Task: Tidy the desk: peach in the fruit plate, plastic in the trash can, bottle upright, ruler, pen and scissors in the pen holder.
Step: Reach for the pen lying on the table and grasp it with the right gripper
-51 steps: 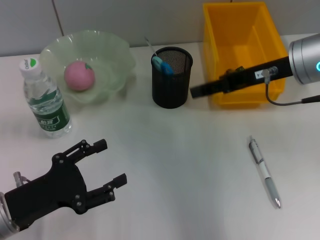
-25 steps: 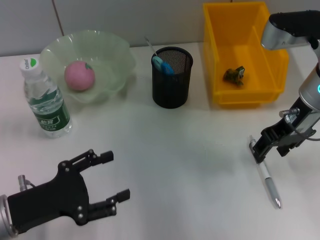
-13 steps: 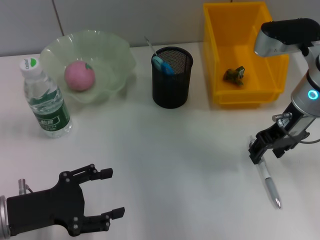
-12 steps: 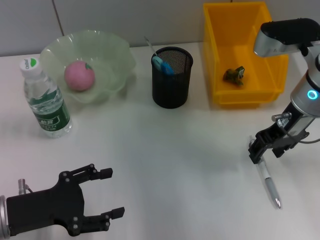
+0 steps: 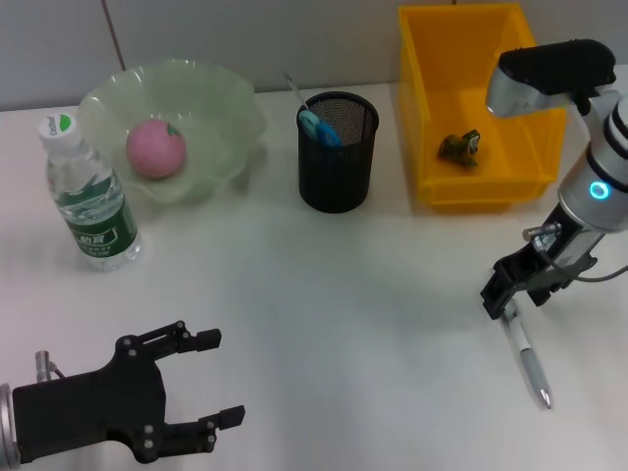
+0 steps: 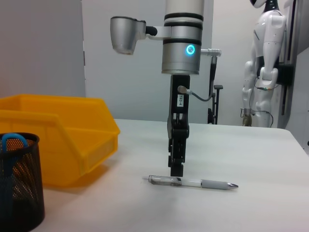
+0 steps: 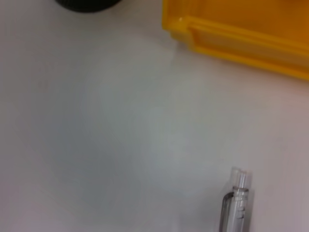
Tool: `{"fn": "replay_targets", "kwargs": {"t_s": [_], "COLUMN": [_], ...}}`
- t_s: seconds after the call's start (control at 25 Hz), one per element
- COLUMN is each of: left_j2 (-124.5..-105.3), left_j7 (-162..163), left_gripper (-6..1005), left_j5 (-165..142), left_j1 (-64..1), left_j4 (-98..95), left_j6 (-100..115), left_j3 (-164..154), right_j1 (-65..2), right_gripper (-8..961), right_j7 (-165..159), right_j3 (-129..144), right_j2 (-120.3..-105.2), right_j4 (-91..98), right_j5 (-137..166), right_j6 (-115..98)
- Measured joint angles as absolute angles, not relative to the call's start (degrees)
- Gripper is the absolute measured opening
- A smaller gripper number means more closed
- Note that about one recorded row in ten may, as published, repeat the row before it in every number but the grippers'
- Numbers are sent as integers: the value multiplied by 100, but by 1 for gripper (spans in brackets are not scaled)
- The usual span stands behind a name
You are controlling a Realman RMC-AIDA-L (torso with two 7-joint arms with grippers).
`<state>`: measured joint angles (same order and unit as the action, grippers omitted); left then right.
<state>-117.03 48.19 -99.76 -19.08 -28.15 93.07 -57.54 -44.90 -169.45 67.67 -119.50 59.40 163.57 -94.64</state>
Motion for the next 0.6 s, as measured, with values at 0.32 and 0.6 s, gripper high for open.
{"fn": "replay_targets", "kwargs": {"t_s": [0.32, 0.6], "left_j2": [-11714, -11723], "left_j7": [4820, 4819], "left_gripper": [828, 828], "left_j5": [-9975, -9975], "left_j1": [-1907, -1907], "left_j4": [-2813, -2812], "left_j6": [9323, 9324], "left_j3": [-5757, -5757], "right_j1": [-4506, -4523], "right_gripper": [524, 505], "right_j7": [-16945, -16945], "right_j3": [6866, 6929], "right_j2": [-11953, -11953], "right_j4": [5804, 5682], "right_j5": [16356, 16355], "right_j6": [-9215, -9092]}}
